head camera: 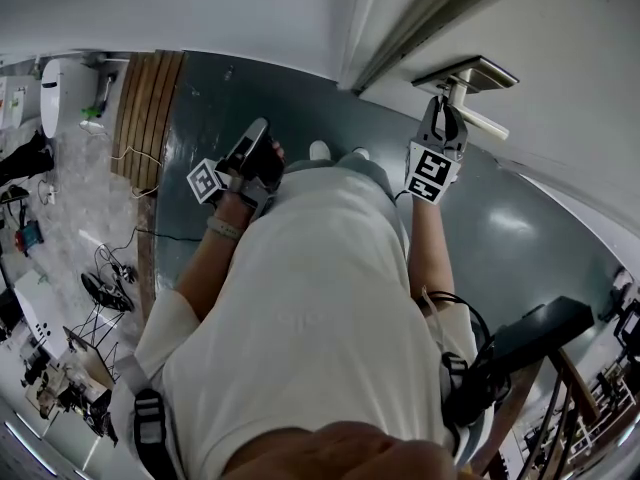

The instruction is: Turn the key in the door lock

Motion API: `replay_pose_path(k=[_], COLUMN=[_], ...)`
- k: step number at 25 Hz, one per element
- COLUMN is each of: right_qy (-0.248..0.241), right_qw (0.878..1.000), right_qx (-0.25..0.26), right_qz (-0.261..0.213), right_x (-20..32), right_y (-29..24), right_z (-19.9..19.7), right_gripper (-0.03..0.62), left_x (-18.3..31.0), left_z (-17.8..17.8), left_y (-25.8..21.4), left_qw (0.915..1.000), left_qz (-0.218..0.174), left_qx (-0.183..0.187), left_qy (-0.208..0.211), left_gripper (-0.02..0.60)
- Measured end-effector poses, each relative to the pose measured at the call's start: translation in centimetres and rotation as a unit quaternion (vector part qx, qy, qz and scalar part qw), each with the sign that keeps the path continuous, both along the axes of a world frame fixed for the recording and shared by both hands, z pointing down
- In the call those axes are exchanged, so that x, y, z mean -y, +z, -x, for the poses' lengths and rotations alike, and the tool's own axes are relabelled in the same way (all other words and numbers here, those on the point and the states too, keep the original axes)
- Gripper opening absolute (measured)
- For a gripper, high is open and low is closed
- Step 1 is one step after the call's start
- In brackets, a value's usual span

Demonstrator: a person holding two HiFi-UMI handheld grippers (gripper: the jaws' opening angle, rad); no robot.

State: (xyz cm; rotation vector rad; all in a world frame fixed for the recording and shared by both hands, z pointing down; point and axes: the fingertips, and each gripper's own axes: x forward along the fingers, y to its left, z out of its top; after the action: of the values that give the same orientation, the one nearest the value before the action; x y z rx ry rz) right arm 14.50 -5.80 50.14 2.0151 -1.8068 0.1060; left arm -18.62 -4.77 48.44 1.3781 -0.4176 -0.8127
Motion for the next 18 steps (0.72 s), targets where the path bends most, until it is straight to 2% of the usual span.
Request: replay_pose_path(k=[3, 4, 5, 8, 10, 14, 18], right_qy=[0.02, 0.027, 0.035, 0.054, 0.057, 0.074, 0.078], right_qw=[0.992, 0.983, 0.968, 0.904, 0.86, 0.775, 0.706], right_qx=[0.125, 0.182, 0.245, 0.422, 0.504, 0.624, 0.699], right_qz=[-0.01, -0.017, -0.026, -0.048, -0.058, -0.071, -0.079], right_x=[-0.1, -0.1, -0.1, -0.2, -0.1, -0.3, -0.5], right_y=[0.2, 0.2, 0.3, 0.5, 0.5, 0.8, 1.4], right_z=[-0.3, -0.4, -0.6, -1.1, -1.1, -1.3, -1.7], right_gripper=[0.057, 0.057, 0.053, 0.045, 0.043, 0.038, 0.04], left_x=[0.1, 0.2, 0.2, 0.3, 0.3, 0.2, 0.3], left_z=[0.5, 0.6, 0.7, 0.6, 0.6, 0.8, 0.9], left_y=[-0.1, -0.1, 0.0, 0.0, -0.1, -0.1, 0.1], left_qw=[1.0, 1.0, 1.0, 1.0, 1.0, 1.0, 0.9999], left_qz=[0.0, 0.0, 0.0, 0.0, -0.002, -0.001, 0.003], left_qx=[0.0, 0.0, 0.0, -0.002, -0.001, -0.001, -0.005], left_qy=[-0.001, -0.002, -0.004, -0.007, -0.006, -0.006, -0.012], left_gripper=[0.008, 0.008, 0.008, 0.008, 0.008, 0.008, 0.008])
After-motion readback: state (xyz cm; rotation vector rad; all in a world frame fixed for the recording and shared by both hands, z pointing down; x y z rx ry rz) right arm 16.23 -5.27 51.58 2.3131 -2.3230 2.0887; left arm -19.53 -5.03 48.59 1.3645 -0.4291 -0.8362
